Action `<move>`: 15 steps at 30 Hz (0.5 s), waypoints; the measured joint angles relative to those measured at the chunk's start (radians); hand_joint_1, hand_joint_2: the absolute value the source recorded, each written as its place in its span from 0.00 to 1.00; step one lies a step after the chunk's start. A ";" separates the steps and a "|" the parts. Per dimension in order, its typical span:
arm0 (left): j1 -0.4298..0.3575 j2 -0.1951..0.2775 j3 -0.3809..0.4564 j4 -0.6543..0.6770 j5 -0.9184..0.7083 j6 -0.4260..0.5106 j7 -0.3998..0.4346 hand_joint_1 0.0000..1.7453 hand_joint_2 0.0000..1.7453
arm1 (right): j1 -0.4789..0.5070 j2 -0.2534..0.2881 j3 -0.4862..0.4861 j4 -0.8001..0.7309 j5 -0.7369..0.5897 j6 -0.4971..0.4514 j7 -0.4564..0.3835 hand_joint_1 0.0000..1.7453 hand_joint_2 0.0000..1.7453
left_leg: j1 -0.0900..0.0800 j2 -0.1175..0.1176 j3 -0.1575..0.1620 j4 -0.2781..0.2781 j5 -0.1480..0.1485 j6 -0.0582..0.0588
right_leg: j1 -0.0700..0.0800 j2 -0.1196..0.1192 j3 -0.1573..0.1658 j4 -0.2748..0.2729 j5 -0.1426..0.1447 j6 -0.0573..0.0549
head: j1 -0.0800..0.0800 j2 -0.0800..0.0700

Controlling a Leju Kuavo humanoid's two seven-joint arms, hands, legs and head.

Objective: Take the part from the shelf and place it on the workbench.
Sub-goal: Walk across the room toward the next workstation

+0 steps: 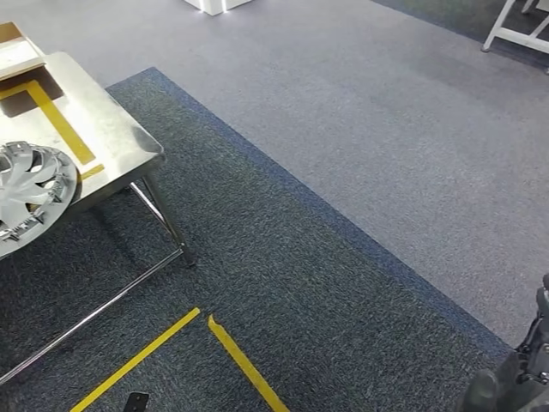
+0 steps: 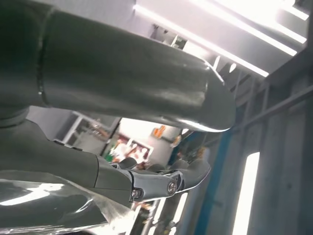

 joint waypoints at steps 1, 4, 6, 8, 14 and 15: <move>-0.001 0.000 0.000 0.000 0.000 -0.001 -0.001 0.00 0.00 | 0.002 0.001 -0.002 -0.001 0.003 0.000 0.001 0.00 0.00 | 0.002 -0.021 -0.011 0.030 -0.023 -0.005 | -0.002 0.008 0.000 -0.002 0.003 -0.006 | -0.002 0.000; 0.003 -0.002 0.002 0.000 0.000 -0.002 -0.003 0.00 0.00 | 0.009 0.001 -0.009 -0.002 0.015 -0.001 0.013 0.00 0.00 | 0.004 -0.069 -0.088 0.217 -0.123 -0.011 | -0.003 0.035 -0.001 -0.002 0.007 -0.016 | -0.007 0.000; 0.006 -0.003 0.003 0.000 0.001 -0.002 -0.003 0.00 0.00 | 0.019 0.001 -0.014 -0.002 0.020 -0.001 0.025 0.00 0.00 | 0.004 -0.071 -0.117 0.282 -0.132 -0.009 | -0.001 0.057 -0.002 -0.001 0.007 -0.017 | -0.007 0.000; 0.006 -0.004 0.003 0.000 0.001 -0.002 -0.003 0.00 0.00 | 0.028 0.001 -0.019 -0.002 0.022 -0.001 0.036 0.00 0.00 | 0.004 -0.079 -0.084 0.204 -0.068 -0.003 | 0.000 0.079 0.000 0.001 0.007 -0.017 | -0.007 0.000; 0.002 -0.006 0.006 0.000 0.002 -0.002 -0.007 0.00 0.00 | 0.047 0.001 -0.033 -0.002 0.021 -0.001 0.051 0.00 0.00 | 0.004 -0.130 -0.003 -0.003 0.010 0.018 | -0.003 0.127 -0.021 0.011 0.011 0.008 | -0.006 0.000; 0.002 -0.008 0.007 0.000 0.002 -0.002 -0.008 0.00 0.00 | 0.051 0.001 -0.036 -0.002 0.019 -0.001 0.054 0.00 0.00 | 0.006 -0.122 -0.002 -0.007 0.012 0.024 | -0.003 0.120 -0.027 0.016 0.007 0.013 | -0.005 0.000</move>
